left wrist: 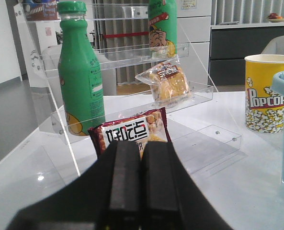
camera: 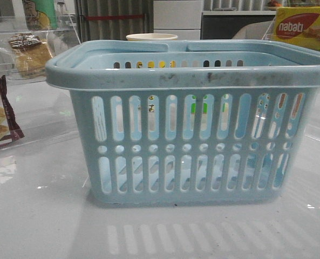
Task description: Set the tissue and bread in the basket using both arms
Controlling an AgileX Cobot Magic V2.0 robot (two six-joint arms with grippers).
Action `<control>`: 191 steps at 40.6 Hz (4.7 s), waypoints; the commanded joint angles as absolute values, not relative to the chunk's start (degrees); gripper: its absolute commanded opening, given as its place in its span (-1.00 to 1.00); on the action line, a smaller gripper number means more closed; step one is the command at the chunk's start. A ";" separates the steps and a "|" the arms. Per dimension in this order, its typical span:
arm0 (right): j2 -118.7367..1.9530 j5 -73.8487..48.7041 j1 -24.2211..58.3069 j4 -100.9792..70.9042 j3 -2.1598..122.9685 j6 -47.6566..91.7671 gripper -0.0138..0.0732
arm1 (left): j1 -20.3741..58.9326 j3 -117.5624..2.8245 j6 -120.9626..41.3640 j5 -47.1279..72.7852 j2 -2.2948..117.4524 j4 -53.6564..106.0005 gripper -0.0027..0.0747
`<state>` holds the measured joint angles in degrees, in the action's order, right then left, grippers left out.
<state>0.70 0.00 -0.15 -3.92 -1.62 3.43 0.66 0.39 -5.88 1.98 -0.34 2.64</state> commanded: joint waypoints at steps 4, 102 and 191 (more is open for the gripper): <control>1.64 4.43 -0.44 -3.97 -1.71 3.43 -0.55 | 0.67 0.35 -5.91 -3.46 -1.34 3.18 -0.70; -34.26 -38.77 -0.44 -3.91 43.23 3.43 -0.49 | 0.67 -46.27 -5.80 41.84 38.13 3.27 -0.65; -105.43 -28.42 -11.76 -2.77 89.46 1.27 0.06 | 20.82 -46.27 -6.15 36.10 38.74 5.49 0.38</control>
<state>-108.67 -32.08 -11.37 -2.63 87.15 1.20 20.44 -44.69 -6.24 40.70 38.38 4.72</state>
